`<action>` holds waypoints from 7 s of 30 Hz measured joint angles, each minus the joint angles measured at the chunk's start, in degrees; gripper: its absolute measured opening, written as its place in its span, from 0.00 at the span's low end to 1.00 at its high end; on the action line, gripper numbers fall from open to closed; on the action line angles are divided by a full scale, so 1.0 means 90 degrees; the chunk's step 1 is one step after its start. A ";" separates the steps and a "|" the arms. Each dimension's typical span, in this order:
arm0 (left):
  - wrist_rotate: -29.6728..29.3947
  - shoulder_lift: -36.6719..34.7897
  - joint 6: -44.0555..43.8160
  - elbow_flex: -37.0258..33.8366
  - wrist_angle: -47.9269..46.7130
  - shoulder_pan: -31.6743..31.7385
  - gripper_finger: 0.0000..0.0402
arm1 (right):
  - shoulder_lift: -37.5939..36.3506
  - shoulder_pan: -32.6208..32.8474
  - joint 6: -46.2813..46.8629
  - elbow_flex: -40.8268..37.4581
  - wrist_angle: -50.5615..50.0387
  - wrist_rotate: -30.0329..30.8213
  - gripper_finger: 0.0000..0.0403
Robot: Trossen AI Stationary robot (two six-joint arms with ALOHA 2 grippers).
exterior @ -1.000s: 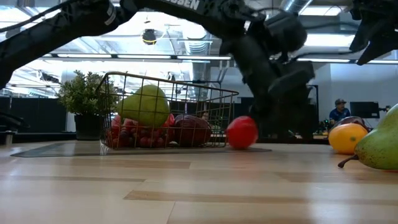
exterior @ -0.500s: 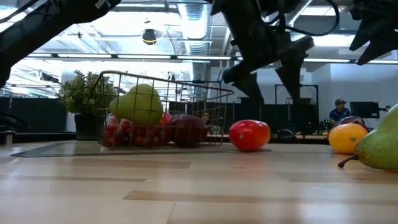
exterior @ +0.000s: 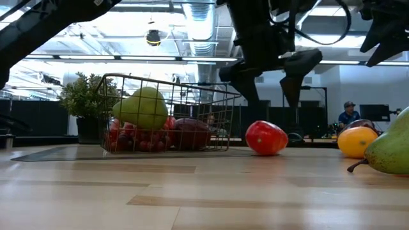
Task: Build produce basket
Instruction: Put the red and yellow mango into the gold wire basket, then adjust the fruits on the table
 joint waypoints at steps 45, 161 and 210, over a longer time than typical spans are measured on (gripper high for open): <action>0.0402 0.0491 -0.1969 -0.0300 -0.0618 -0.0191 0.64 | 0.0000 0.0007 0.0002 0.0000 -0.0163 -0.0049 0.96; 0.2124 -0.1257 0.0641 -0.1020 0.3221 0.0532 0.93 | 0.0002 0.0005 0.1384 0.0002 -0.1544 -0.0323 0.96; -0.0004 -0.4308 0.1431 -0.0876 0.0645 0.0011 0.93 | 0.3705 -0.4142 -0.0802 -0.0403 0.0243 -0.0139 0.73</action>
